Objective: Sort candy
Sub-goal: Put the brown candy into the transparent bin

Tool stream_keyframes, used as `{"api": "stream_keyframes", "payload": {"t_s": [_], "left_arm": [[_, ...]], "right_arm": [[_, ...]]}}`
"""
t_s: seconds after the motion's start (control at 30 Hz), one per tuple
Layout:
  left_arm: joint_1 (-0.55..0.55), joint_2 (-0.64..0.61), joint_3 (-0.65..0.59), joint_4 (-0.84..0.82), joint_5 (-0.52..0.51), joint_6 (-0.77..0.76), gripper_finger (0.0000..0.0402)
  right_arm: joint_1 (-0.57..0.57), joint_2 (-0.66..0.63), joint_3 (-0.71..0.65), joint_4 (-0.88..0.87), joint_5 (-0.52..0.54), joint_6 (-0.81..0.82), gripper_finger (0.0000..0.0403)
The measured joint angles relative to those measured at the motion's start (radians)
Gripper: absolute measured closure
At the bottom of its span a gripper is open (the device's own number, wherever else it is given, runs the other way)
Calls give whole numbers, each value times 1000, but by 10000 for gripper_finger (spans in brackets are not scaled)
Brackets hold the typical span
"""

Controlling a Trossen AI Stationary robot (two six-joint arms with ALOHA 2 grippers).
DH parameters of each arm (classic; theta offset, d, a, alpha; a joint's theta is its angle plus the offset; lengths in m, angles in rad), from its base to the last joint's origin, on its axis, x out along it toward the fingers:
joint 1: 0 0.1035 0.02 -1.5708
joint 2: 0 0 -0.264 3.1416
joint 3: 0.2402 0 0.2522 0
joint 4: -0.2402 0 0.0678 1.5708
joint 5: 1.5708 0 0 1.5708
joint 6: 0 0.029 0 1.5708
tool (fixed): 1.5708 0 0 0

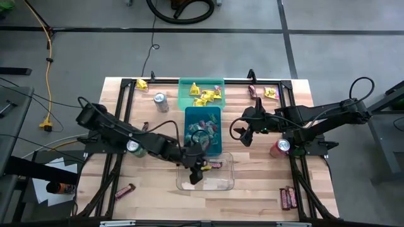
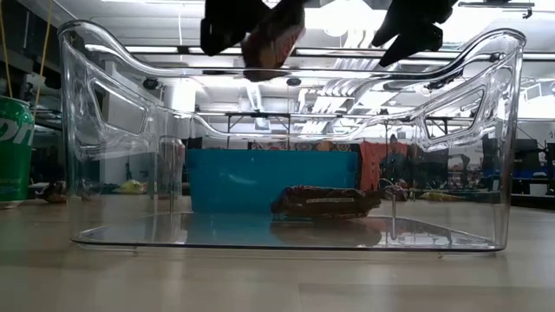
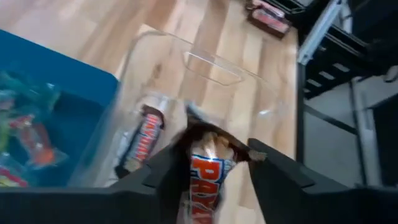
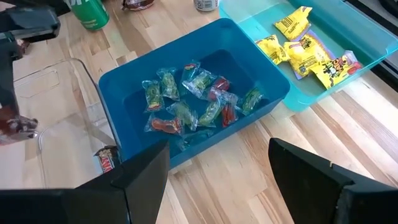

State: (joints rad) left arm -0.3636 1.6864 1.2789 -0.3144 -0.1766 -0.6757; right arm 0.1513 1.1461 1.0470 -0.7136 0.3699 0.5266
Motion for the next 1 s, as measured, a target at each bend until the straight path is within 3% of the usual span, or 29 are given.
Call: {"api": "stream_keyframes", "payload": {"t_s": [0.23,0.43,0.57,0.63,0.77,0.87,1.0], "left_arm": [[3,-79,0,-5,75,-12,190],[5,-172,1,-165,58,7,182],[39,-277,1,-471,-131,-61,183],[83,-340,1,-614,-218,-113,183],[235,-419,-30,-855,-235,-207,183],[377,-448,-142,-915,-186,-191,183],[537,-456,-344,-855,-51,-130,183]], "right_arm": [[0,0,0,0,0,0,133],[0,0,0,0,0,0,133],[0,0,0,0,0,24,133],[0,0,0,1,0,35,133],[0,0,0,1,1,49,133],[-3,0,0,1,1,62,133],[-3,0,0,1,1,79,133]]}}
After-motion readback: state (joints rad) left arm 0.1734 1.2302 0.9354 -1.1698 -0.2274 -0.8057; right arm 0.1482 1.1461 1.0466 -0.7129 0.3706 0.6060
